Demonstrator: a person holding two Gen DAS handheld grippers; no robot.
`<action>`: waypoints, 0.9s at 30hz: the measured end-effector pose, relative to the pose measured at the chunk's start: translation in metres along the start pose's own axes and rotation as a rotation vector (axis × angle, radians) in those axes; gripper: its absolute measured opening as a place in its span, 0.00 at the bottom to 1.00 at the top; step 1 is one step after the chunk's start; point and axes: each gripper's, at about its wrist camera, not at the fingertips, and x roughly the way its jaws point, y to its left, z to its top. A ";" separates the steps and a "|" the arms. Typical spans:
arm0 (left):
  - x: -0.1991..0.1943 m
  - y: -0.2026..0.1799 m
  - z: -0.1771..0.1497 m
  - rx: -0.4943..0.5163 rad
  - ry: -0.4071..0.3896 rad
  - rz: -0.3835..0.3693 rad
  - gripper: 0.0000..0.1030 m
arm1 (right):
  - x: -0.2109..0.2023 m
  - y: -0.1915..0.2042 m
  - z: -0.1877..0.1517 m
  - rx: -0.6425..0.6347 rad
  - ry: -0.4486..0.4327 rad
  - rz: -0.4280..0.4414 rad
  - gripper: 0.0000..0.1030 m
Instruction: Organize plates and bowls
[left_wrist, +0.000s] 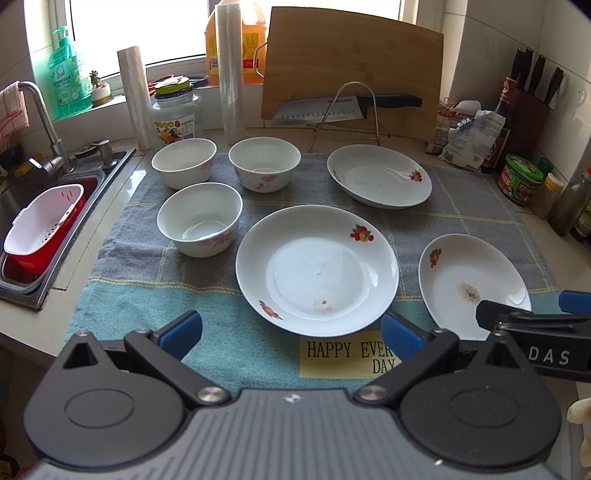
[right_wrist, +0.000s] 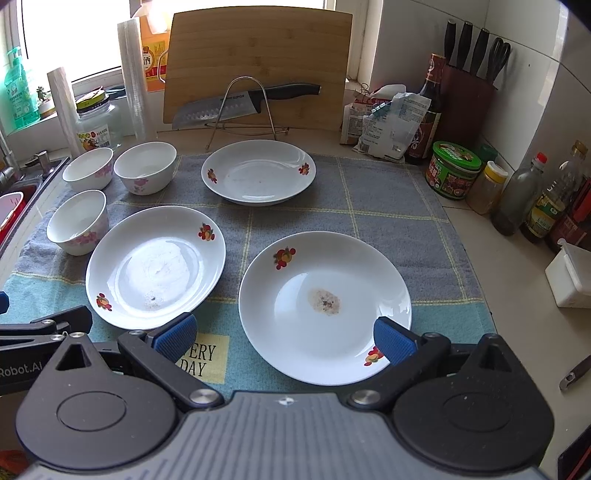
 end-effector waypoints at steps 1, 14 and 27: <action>0.000 0.000 0.000 -0.001 0.001 0.000 0.99 | 0.000 0.000 0.000 0.001 0.000 0.000 1.00; 0.002 0.002 0.003 -0.006 0.005 -0.004 0.99 | 0.000 0.002 0.001 0.000 0.002 -0.004 1.00; 0.003 0.004 0.005 -0.008 0.004 -0.005 0.99 | 0.001 0.004 0.003 -0.003 0.002 -0.010 1.00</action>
